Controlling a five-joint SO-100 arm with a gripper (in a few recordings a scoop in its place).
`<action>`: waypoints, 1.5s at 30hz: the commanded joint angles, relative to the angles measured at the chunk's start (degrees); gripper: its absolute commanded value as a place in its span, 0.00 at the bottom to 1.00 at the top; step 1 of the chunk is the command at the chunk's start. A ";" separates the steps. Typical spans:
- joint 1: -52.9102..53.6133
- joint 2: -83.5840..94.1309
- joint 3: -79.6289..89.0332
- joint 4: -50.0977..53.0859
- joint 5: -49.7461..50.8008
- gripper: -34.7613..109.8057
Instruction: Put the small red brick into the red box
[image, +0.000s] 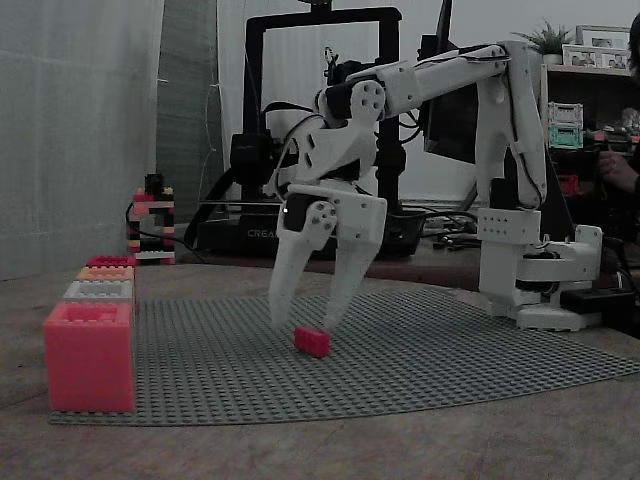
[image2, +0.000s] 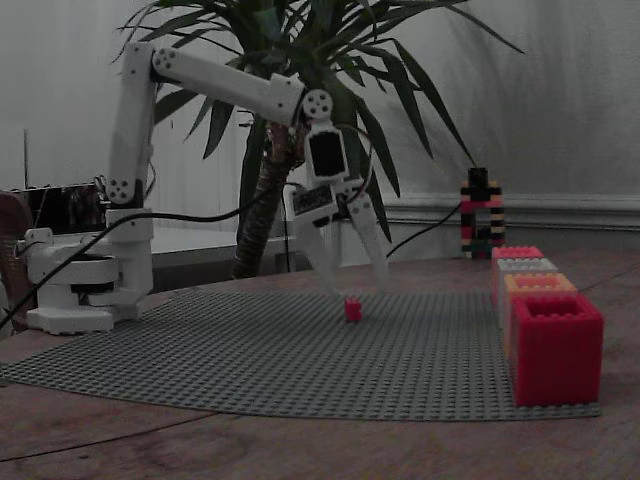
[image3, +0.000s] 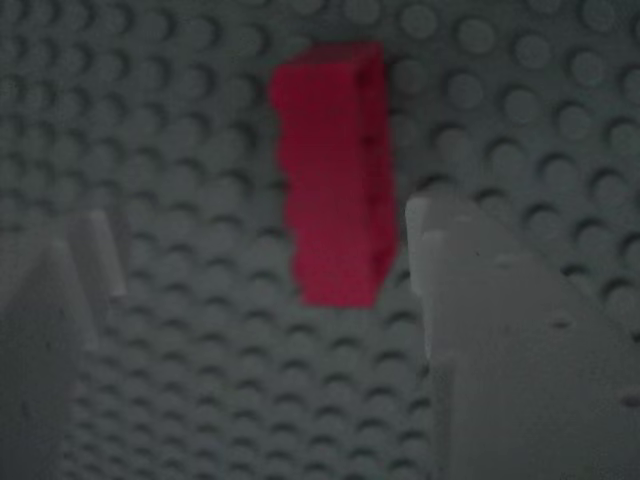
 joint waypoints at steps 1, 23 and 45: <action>-0.97 0.79 -3.78 -0.79 -0.79 0.42; -0.88 -4.83 -5.27 -4.83 -2.55 0.24; 30.15 -18.28 -36.83 -30.41 8.44 0.24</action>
